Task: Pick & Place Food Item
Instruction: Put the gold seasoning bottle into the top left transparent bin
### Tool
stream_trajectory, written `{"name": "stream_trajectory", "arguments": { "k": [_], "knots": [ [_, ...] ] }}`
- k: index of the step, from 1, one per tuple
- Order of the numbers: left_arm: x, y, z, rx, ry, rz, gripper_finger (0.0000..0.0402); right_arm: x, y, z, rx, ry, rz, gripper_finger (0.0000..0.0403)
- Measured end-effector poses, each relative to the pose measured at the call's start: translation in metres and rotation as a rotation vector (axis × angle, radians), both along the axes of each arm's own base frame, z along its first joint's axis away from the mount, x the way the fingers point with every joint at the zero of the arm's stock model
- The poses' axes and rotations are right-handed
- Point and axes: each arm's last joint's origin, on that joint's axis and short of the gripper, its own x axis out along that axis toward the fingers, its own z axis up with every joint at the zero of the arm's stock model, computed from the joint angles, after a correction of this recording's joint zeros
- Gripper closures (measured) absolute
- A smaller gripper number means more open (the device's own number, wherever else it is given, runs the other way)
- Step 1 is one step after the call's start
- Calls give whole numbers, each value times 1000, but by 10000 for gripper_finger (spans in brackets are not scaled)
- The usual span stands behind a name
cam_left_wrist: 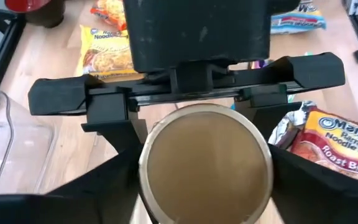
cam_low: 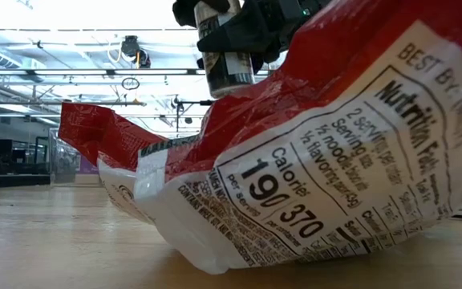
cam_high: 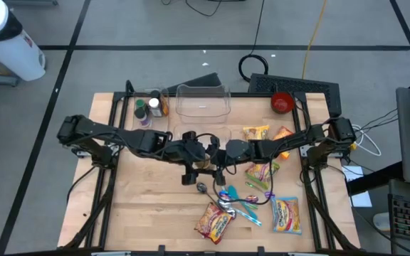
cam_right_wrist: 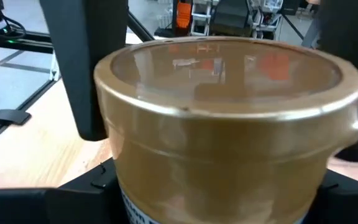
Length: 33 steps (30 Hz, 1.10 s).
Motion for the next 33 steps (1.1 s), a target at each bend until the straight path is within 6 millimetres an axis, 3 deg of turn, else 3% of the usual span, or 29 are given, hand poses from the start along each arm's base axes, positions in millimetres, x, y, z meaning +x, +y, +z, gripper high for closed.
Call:
{"name": "stream_trajectory", "arguments": {
  "k": [1, 5, 9, 13, 21, 25, 33],
  "knots": [
    [0, 0, 0, 1, 3, 1, 120, 0, 0, 0, -2, 3, 0, 143],
    [1, 4, 0, -4, 1, 0, 123, 0, 1, 0, -2, 3, 1, 132],
    [-5, 6, 7, -27, -16, 5, 123, -4, -1, 2, -9, 35, 5, 61],
    [-27, 6, 30, -39, -66, 18, 123, -17, -5, 12, -12, 101, -1, 14],
    [-86, 21, 66, 39, -123, 196, 123, -68, -17, 20, -49, 9, -6, 17],
    [-109, 41, 60, 27, -123, 296, 123, -98, -23, 20, -37, -128, -25, 13],
    [-156, 94, 22, 16, -99, 584, 123, -141, -27, 18, -14, -391, -40, 12]
  ]
}}
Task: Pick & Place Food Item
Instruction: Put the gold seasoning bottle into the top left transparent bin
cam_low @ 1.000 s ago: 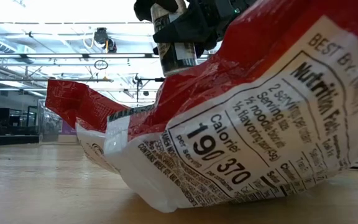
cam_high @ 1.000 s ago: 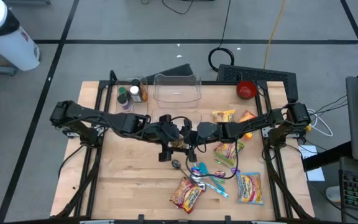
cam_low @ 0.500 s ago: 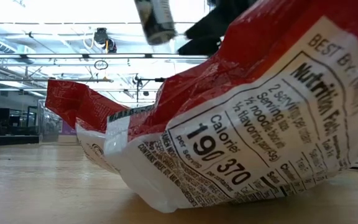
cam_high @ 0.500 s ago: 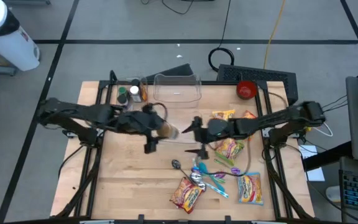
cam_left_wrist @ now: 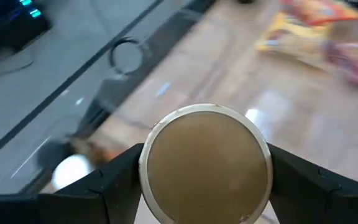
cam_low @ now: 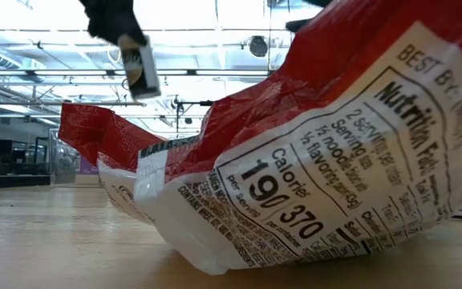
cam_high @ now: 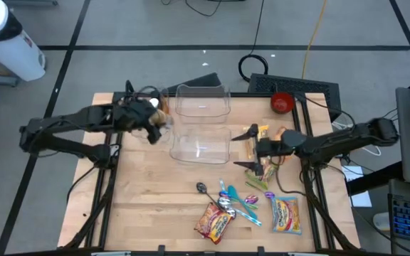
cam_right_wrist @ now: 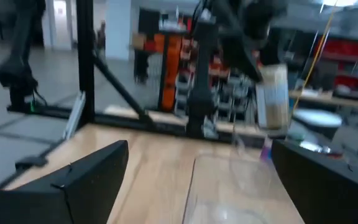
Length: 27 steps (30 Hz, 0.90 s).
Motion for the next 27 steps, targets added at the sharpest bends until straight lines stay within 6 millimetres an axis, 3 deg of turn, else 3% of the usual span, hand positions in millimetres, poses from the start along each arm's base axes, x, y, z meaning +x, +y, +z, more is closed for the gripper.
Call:
{"name": "stream_trajectory", "arguments": {
  "k": [8, 17, 27],
  "knots": [
    [-26, 43, -24, -101, 23, 191, 123, -8, -1, 2, 17, -41, -1, 12],
    [-20, 80, -69, -191, 24, 241, 123, -8, -1, 2, 22, -37, -4, 11],
    [-12, 99, -120, -266, 150, 295, 123, -8, -1, 2, 17, -39, -5, 11]
  ]
}}
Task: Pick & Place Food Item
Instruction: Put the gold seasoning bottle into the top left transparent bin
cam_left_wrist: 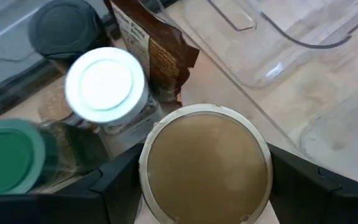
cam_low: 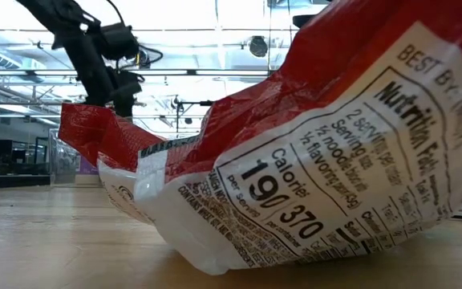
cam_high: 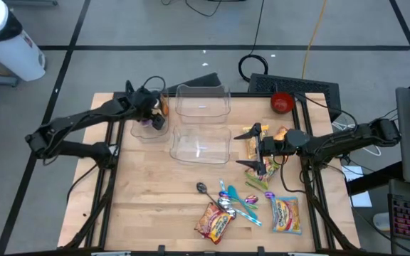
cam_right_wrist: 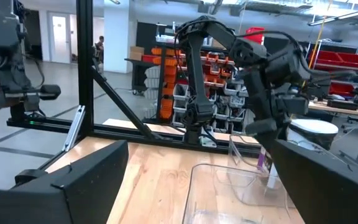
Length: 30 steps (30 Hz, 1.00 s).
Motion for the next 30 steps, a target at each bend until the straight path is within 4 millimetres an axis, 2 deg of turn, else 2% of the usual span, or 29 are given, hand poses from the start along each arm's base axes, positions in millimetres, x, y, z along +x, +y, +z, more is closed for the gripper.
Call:
{"name": "stream_trajectory", "arguments": {
  "k": [11, 22, 23, 27, 28, 30],
  "knots": [
    [13, 10, -14, 7, 6, -15, 123, 0, -1, 0, 6, 0, -23, 14],
    [12, 9, -15, -9, 12, 2, 122, 0, -1, 0, 10, 2, -22, 14],
    [12, 9, -15, -9, 12, 3, 112, 0, -1, 0, 9, 1, -22, 15],
    [10, 8, -15, -17, 32, 3, 25, 0, -1, 0, 7, 1, -22, 15],
    [10, 8, -13, -13, 27, 2, 20, 0, -1, 0, 5, 2, -22, 15],
    [9, 7, -4, -3, 14, 4, 38, 0, -1, 0, 3, 2, -23, 13]
  ]
}}
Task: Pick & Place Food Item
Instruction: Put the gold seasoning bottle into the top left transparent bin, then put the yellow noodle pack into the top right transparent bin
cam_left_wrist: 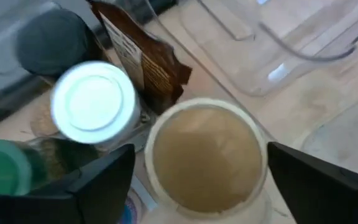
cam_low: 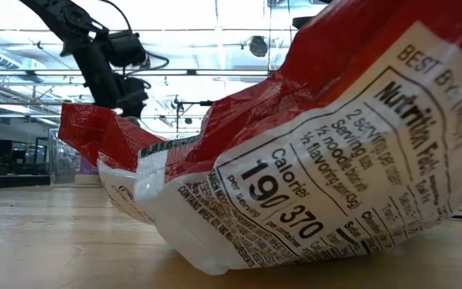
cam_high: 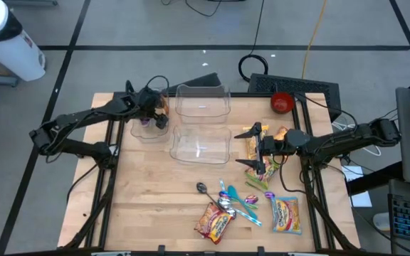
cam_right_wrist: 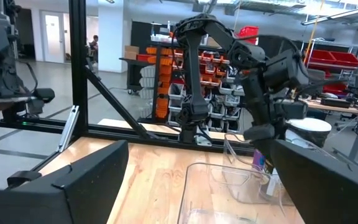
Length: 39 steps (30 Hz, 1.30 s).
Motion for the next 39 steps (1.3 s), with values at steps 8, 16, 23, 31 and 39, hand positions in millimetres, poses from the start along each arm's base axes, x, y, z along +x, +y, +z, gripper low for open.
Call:
{"name": "stream_trajectory", "arguments": {
  "k": [8, 16, 23, 31, 39],
  "knots": [
    [-11, -10, 49, 73, -122, -12, 123, 0, 0, 0, 0, 5, 0, 12],
    [-37, -46, 100, 198, -347, -126, 159, -14, -1, 8, 23, 26, 3, 12],
    [-59, -88, 96, 274, -499, -270, 159, -42, -3, 17, 82, 65, 8, 13],
    [-60, -120, 50, 329, -654, -506, 144, -62, 1, 24, 117, 55, 54, 14],
    [-65, -135, 19, 399, -646, -490, 137, -77, 2, 25, 165, 18, 101, 12]
  ]
}}
